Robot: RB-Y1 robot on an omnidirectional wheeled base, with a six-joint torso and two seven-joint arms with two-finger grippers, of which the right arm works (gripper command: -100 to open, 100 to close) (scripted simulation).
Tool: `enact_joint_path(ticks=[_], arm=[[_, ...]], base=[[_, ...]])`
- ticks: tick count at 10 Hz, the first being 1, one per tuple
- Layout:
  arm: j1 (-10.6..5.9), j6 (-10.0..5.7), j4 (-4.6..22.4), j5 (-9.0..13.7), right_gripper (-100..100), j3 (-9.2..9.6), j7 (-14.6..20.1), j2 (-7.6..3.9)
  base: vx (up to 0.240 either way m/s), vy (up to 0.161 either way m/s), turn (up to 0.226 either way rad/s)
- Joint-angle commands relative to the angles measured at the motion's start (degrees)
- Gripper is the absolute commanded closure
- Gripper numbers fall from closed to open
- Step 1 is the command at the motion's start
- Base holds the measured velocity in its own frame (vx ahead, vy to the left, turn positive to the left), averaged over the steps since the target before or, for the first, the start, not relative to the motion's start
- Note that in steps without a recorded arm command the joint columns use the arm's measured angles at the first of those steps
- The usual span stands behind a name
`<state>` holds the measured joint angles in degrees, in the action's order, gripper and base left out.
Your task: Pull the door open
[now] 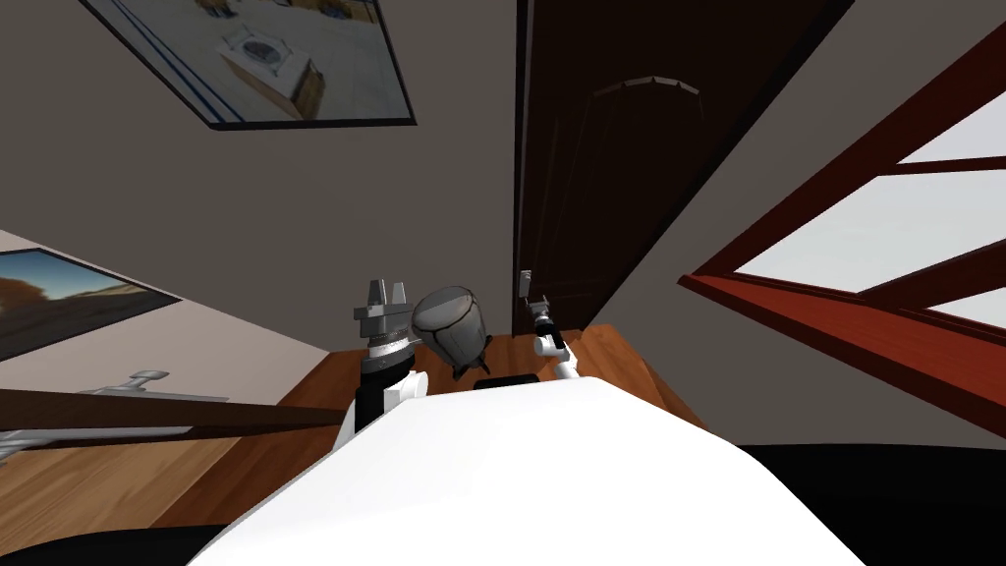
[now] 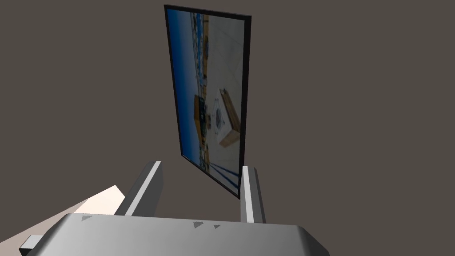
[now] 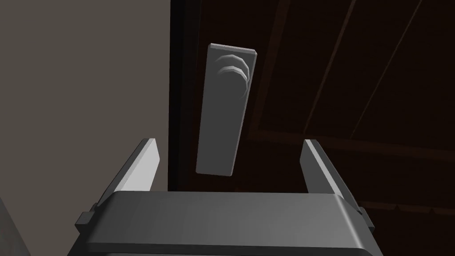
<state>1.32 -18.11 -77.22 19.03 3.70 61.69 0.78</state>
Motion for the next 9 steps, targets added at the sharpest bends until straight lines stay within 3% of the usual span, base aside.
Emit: enact_joint_path(ticks=[1, 4, 5, 9], arm=[[-0.62, 0.11, 1.2, 0.4, -100, 0.12, 1.6, 0.38], [-2.0, 0.44, 3.9, 1.4, -100, 0.34, 5.0, 1.56], [-1.81, 0.32, 3.6, 1.3, -100, 0.31, 4.4, 1.31], [-4.75, -0.93, 8.5, 3.0, -100, -5.06, 5.8, -3.12]], base=[[0.052, -0.061, 0.045], [0.096, -0.098, 0.061], [0.037, -0.041, 0.013], [-0.058, 0.041, 0.242]])
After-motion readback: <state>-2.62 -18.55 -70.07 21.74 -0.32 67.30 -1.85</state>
